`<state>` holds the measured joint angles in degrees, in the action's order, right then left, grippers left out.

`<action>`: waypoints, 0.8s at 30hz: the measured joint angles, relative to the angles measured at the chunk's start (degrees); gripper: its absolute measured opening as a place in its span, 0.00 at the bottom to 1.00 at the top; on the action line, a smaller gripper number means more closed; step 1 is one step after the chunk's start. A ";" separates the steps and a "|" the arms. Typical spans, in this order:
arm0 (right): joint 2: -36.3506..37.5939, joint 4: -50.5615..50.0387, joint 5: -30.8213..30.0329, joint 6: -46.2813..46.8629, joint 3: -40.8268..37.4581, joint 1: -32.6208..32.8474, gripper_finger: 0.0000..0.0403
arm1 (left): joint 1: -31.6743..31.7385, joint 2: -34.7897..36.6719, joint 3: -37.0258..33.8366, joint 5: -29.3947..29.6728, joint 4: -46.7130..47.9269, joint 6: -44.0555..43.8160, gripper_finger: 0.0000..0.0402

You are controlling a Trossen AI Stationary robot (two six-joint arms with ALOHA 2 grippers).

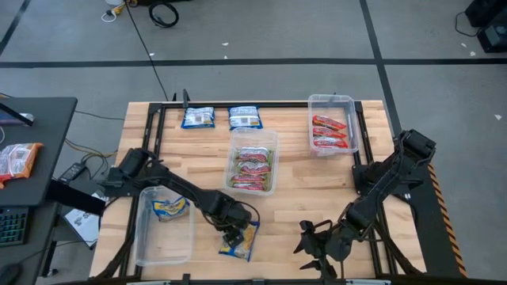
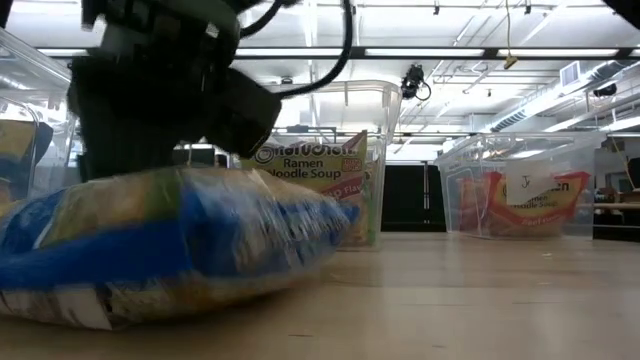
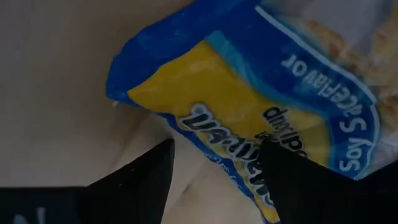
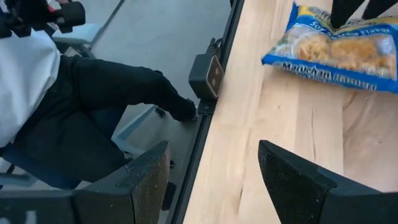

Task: Sort Maruchan noodles
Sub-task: Put the blue noodle pack into the bottom transparent container

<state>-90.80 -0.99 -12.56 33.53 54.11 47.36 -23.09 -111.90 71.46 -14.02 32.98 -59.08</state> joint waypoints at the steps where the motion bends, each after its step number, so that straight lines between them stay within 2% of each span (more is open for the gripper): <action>1: 0.00 -0.03 0.00 -0.01 0.01 -0.16 0.62 | 0.04 0.03 -0.41 0.32 -0.48 -0.36 0.60; 6: 0.00 -0.06 0.11 -0.05 0.00 -0.77 0.62 | -0.75 0.33 -2.34 2.85 -2.60 -1.56 0.60; 9: 0.00 -0.04 0.14 -0.11 0.00 -1.25 0.62 | -1.38 0.31 -2.49 4.74 -3.68 -0.43 0.55; 13: 0.00 -0.07 0.17 -0.17 0.02 -1.93 0.62 | -2.33 0.20 -2.56 8.11 -4.83 2.53 0.40; 19: 0.00 -0.14 0.20 -0.21 0.02 -2.48 0.62 | -2.58 0.15 -2.21 10.86 -6.07 4.73 0.07; 21: 0.00 -0.26 0.21 -0.21 0.00 -2.48 0.62 | -2.25 0.62 -2.29 11.05 -5.97 5.02 0.03; 24: 0.00 -0.37 0.26 -0.21 0.00 -2.48 0.62 | -1.66 2.54 -2.54 11.46 -3.68 5.88 0.03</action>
<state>-90.80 -1.36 -12.29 33.32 54.11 44.88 -24.75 -109.35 68.92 -2.56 29.31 -53.19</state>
